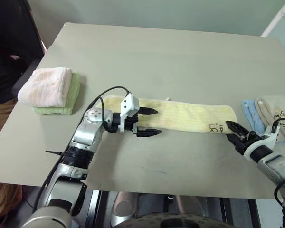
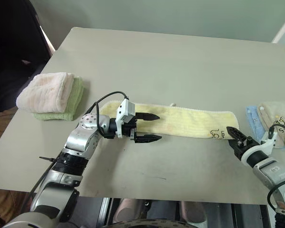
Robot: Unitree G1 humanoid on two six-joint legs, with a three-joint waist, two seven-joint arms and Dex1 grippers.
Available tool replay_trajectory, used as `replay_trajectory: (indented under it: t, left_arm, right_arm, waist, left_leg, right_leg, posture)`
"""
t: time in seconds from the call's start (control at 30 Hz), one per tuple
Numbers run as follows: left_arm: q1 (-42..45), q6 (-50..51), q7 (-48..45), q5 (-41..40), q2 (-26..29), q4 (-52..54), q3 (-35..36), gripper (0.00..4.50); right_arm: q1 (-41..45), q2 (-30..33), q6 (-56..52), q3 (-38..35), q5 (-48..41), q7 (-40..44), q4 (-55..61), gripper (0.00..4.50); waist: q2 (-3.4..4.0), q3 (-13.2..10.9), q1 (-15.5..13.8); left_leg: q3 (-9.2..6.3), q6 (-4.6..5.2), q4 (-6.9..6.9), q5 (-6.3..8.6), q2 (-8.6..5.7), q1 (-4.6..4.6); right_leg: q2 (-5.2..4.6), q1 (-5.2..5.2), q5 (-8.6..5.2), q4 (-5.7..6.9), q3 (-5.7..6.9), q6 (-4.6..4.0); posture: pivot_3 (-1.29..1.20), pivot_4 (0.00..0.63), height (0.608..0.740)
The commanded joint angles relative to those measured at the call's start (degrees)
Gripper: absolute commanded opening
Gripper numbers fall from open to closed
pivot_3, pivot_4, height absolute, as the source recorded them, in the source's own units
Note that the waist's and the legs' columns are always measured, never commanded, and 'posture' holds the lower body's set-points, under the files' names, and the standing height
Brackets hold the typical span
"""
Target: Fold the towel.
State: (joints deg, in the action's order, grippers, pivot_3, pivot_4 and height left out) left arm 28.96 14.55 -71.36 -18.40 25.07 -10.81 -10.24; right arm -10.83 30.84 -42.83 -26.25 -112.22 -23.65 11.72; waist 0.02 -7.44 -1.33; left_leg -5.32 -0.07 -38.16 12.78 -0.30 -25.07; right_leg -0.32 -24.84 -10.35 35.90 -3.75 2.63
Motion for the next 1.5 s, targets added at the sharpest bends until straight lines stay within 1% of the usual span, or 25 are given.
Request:
replay_trajectory:
  t: [0.03,0.1,0.17,0.33,0.43,0.53,0.7,0.8,0.9,1.03,1.23,1.33,1.5]
  left_arm:
    - [0.76,-2.21,-0.79,0.21,-0.2,-1.01,0.02,4.5]
    - [0.82,-2.86,-1.06,0.37,-0.44,-1.55,-0.31,4.5]
    - [1.0,-3.2,-1.14,0.4,-0.75,-1.97,-0.39,4.5]
    - [1.63,-4.14,-1.46,0.77,-1.11,-3.49,-0.27,4.5]
    - [2.02,-4.88,-1.56,1.11,-1.25,-4.33,-0.3,4.5]
    - [2.32,-4.91,-1.72,1.03,-1.6,-4.61,-0.15,4.5]
    - [2.75,-5.1,-1.81,1.11,-1.88,-5.06,-0.06,4.5]
    - [2.91,-5.26,-1.82,1.19,-1.9,-5.26,-0.04,4.5]
    - [3.08,-5.13,-1.75,1.11,-1.9,-5.27,0.09,4.5]
    - [3.25,-5.38,-1.34,1.39,-1.97,-5.43,0.1,4.5]
    - [3.47,-5.43,-0.96,1.41,-2.09,-5.62,0.3,4.5]
    - [3.41,-5.3,-0.82,1.3,-2.05,-5.46,0.41,4.5]
    - [3.32,-5.04,-0.68,1.24,-1.89,-5.07,0.5,4.5]
  right_arm:
    - [-0.59,0.15,0.66,-1.18,-0.23,0.55,0.56,1.4]
    - [-0.68,0.2,0.76,-1.37,0.58,1.13,-0.33,0.69]
    - [-0.66,0.2,0.77,-1.46,0.93,1.57,-0.89,0.04]
    - [-1.4,0.7,0.9,-2.89,1.67,2.96,-1.7,0.04]
    - [-2.33,1.4,1.04,-4.91,1.91,4.4,-2.27,0.04]
    - [-3.64,3.07,0.83,-8.04,2.82,6.6,-3.23,0.04]
    - [-4.65,8.56,-1.97,-13.44,4.19,12.08,-6.27,0.04]
    - [-4.72,11.44,-4.31,-14.69,4.54,15.0,-5.59,0.04]
    - [-4.06,14.74,-6.57,-14.8,4.77,16.78,-2.08,0.04]
    - [-3.88,17.96,-8.84,-11.32,10.67,20.43,8.64,0.04]
    - [-2.74,21.25,-9.97,-6.58,20.24,25.45,15.75,0.04]
    - [0.48,22.44,-9.74,-2.79,24.37,26.71,19.3,0.04]
    - [6.16,22.77,-10.21,3.64,27.05,27.33,22.57,0.04]
  waist:
    - [0.01,0.0,0.0]
    - [0.01,0.0,-0.01]
    - [-0.03,0.03,0.0]
    - [-0.07,0.05,-0.02]
    - [-0.06,0.05,-0.28]
    - [-0.04,0.06,-0.68]
    - [0.01,0.06,-0.76]
    - [0.01,0.07,-0.72]
    - [0.06,0.07,-0.7]
    - [0.09,0.08,-0.61]
    - [0.09,0.08,-0.68]
    - [0.09,0.08,-0.6]
    - [0.09,0.08,-0.53]
  left_leg:
    - [0.0,0.0,0.0,0.03,0.0,0.0]
    - [0.0,0.0,0.0,0.08,0.0,0.0]
    - [0.01,0.03,0.0,0.13,0.0,0.0]
    - [0.01,0.05,-0.07,0.18,-0.01,0.0]
    - [0.01,0.08,-0.09,0.16,-0.02,0.0]
    - [0.01,0.09,-0.09,0.16,-0.08,-0.04]
    - [0.03,0.08,-0.09,0.28,-0.09,-0.09]
    - [0.04,0.05,-0.08,0.36,-0.07,-0.06]
    - [0.06,0.06,-0.07,0.42,-0.06,-0.05]
    - [0.08,0.09,-0.07,0.5,-0.05,-0.03]
    - [0.09,0.23,-0.13,0.6,-0.08,-0.07]
    - [0.1,0.24,-0.17,0.63,-0.08,-0.07]
    - [0.1,0.23,-0.17,0.61,-0.05,-0.02]
  right_leg:
    - [0.0,-0.01,0.01,0.0,0.0,0.06]
    - [0.0,-0.01,0.12,0.0,0.0,0.28]
    - [0.0,-0.01,0.12,0.0,0.0,0.28]
    - [-0.02,0.03,0.1,-0.04,-0.01,0.25]
    - [-0.03,0.06,-0.08,-0.04,-0.01,-0.05]
    - [-0.08,0.07,-0.1,-0.04,-0.01,-0.05]
    - [-0.1,0.03,-0.12,-0.03,-0.01,-0.11]
    - [-0.07,0.02,-0.14,-0.02,0.0,-0.02]
    - [-0.05,0.02,-0.1,0.0,0.01,0.13]
    - [-0.04,0.02,-0.1,0.0,0.02,0.11]
    - [-0.09,0.05,-0.08,0.0,0.02,0.02]
    - [-0.09,0.05,-0.07,0.0,0.02,0.02]
    - [-0.06,0.05,-0.04,0.03,0.03,0.0]
  posture:
    - [0.0,0.15,0.74]
    - [0.0,0.15,0.74]
    - [0.0,0.15,0.74]
    - [0.0,0.15,0.74]
    - [0.0,0.15,0.74]
    - [0.0,0.15,0.74]
    - [0.0,0.15,0.74]
    - [0.0,0.15,0.74]
    - [0.0,0.15,0.74]
    - [0.0,0.15,0.74]
    - [0.0,0.15,0.74]
    - [0.0,0.15,0.74]
    - [0.0,0.15,0.74]
